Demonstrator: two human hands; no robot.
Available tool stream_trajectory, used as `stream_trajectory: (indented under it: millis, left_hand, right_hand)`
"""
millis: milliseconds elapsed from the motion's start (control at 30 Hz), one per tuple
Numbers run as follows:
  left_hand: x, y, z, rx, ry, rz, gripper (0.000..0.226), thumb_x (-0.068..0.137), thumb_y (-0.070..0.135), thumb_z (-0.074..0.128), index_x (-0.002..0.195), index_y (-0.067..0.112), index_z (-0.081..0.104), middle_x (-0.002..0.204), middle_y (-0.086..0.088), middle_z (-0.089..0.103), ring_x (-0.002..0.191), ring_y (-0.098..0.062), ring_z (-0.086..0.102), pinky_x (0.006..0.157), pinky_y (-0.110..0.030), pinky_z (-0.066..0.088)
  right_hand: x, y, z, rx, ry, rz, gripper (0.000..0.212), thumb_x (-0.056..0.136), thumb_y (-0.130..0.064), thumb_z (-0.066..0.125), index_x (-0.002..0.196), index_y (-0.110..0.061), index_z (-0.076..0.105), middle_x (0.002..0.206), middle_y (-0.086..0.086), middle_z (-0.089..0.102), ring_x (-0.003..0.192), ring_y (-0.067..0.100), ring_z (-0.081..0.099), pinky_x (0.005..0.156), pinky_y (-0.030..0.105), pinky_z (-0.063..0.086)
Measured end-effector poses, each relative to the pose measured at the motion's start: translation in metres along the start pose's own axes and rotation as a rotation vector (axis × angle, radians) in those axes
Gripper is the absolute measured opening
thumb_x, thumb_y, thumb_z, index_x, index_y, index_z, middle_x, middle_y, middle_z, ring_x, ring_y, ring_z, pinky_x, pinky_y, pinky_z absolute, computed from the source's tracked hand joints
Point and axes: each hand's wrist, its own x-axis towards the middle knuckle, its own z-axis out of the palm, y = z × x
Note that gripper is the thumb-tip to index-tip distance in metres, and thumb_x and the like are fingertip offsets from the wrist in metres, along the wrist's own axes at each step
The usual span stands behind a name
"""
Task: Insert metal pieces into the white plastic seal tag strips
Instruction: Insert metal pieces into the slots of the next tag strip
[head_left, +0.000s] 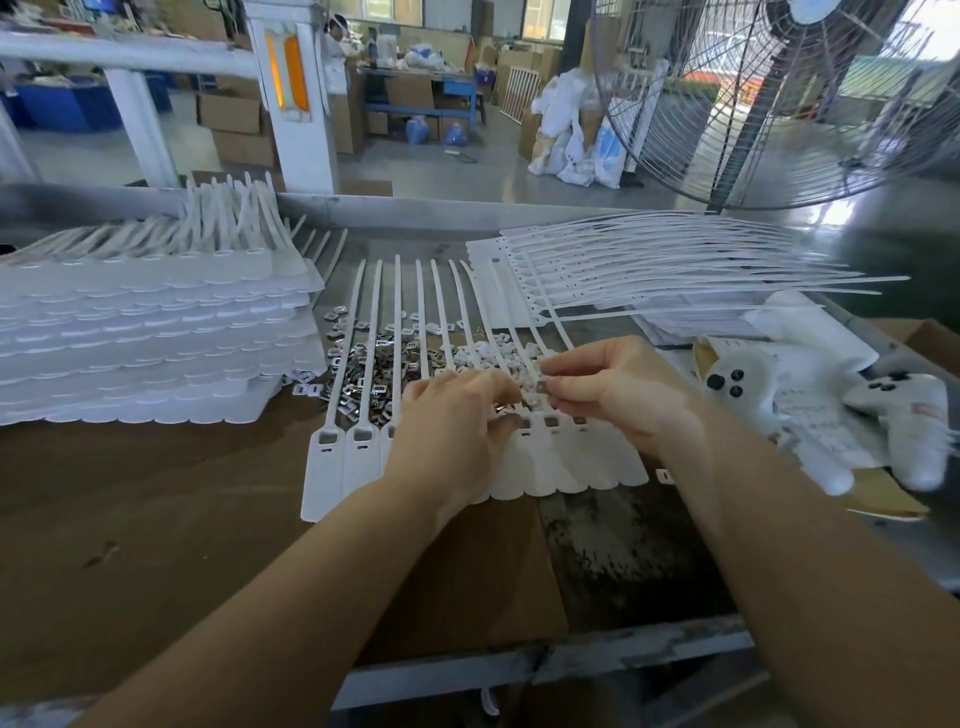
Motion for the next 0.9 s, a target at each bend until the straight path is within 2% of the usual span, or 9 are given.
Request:
stream_trajectory:
  millis: [67, 133, 333, 433, 533, 600, 733, 900]
  left_hand:
    - [-0.004, -0.003, 0.005, 0.048, -0.034, 0.027, 0.023, 0.093, 0.039, 0.049, 0.112, 0.032, 0.060, 0.113, 0.013, 0.061, 0.112, -0.012, 0.046, 0.092, -0.025, 0.018]
    - [-0.007, -0.005, 0.008, 0.067, -0.054, 0.041, 0.025, 0.095, 0.040, 0.044, 0.114, 0.032, 0.059, 0.117, 0.014, 0.059, 0.113, -0.010, 0.045, 0.096, -0.026, 0.019]
    - [-0.010, -0.007, 0.012, 0.086, -0.063, 0.051, 0.023, 0.095, 0.038, 0.043, 0.114, 0.032, 0.055, 0.120, 0.016, 0.056, 0.116, -0.009, 0.043, 0.100, -0.027, 0.017]
    - [-0.011, -0.007, 0.012, 0.097, -0.063, 0.055, 0.023, 0.095, 0.039, 0.042, 0.115, 0.032, 0.054, 0.121, 0.016, 0.056, 0.117, -0.009, 0.042, 0.100, -0.027, 0.017]
    - [-0.011, -0.007, 0.013, 0.109, -0.064, 0.059, 0.023, 0.095, 0.039, 0.042, 0.115, 0.033, 0.052, 0.120, 0.017, 0.055, 0.116, -0.009, 0.042, 0.100, -0.027, 0.016]
    - [-0.011, -0.007, 0.013, 0.114, -0.062, 0.059, 0.023, 0.095, 0.039, 0.042, 0.115, 0.034, 0.052, 0.120, 0.017, 0.055, 0.116, -0.009, 0.042, 0.098, -0.026, 0.015]
    - [-0.011, -0.007, 0.013, 0.113, -0.061, 0.061, 0.023, 0.095, 0.039, 0.042, 0.115, 0.034, 0.052, 0.120, 0.017, 0.055, 0.116, -0.010, 0.041, 0.097, -0.026, 0.014]
    - [-0.011, -0.008, 0.013, 0.112, -0.065, 0.065, 0.023, 0.095, 0.040, 0.042, 0.115, 0.034, 0.051, 0.120, 0.017, 0.055, 0.116, -0.010, 0.041, 0.096, -0.025, 0.013]
  right_hand:
    - [-0.002, 0.001, -0.009, -0.249, 0.089, -0.081, 0.015, 0.082, -0.001, 0.066, 0.093, -0.010, 0.071, 0.085, 0.002, 0.070, 0.067, 0.008, 0.068, 0.057, 0.008, 0.049]
    - [-0.004, 0.003, -0.018, -0.426, 0.126, -0.131, 0.012, 0.085, -0.003, 0.064, 0.090, -0.011, 0.071, 0.080, 0.000, 0.068, 0.063, 0.006, 0.064, 0.052, 0.006, 0.047]
    - [-0.008, 0.006, -0.033, -0.657, 0.127, -0.103, 0.011, 0.087, -0.004, 0.061, 0.085, -0.012, 0.068, 0.083, 0.007, 0.068, 0.070, 0.015, 0.062, 0.069, 0.025, 0.053]
    - [-0.009, 0.007, -0.036, -0.705, 0.100, -0.081, 0.011, 0.087, -0.004, 0.060, 0.089, -0.008, 0.070, 0.075, 0.005, 0.066, 0.062, 0.011, 0.058, 0.059, 0.020, 0.046]
    - [-0.009, 0.005, -0.038, -0.720, 0.077, -0.060, 0.011, 0.087, -0.008, 0.062, 0.090, -0.009, 0.072, 0.072, -0.005, 0.062, 0.065, 0.006, 0.056, 0.059, 0.016, 0.043]
    - [-0.009, 0.004, -0.038, -0.735, 0.054, -0.033, 0.010, 0.086, -0.010, 0.063, 0.088, -0.009, 0.073, 0.072, -0.003, 0.063, 0.065, 0.007, 0.056, 0.057, 0.017, 0.042]
    - [-0.008, 0.001, -0.037, -0.700, 0.031, 0.060, 0.009, 0.085, -0.007, 0.063, 0.082, -0.008, 0.071, 0.083, 0.010, 0.068, 0.070, 0.015, 0.059, 0.068, 0.027, 0.051]
    - [-0.004, -0.004, -0.035, -0.626, 0.042, 0.160, 0.009, 0.083, -0.003, 0.064, 0.080, -0.006, 0.072, 0.086, 0.015, 0.069, 0.077, 0.021, 0.062, 0.075, 0.031, 0.055]
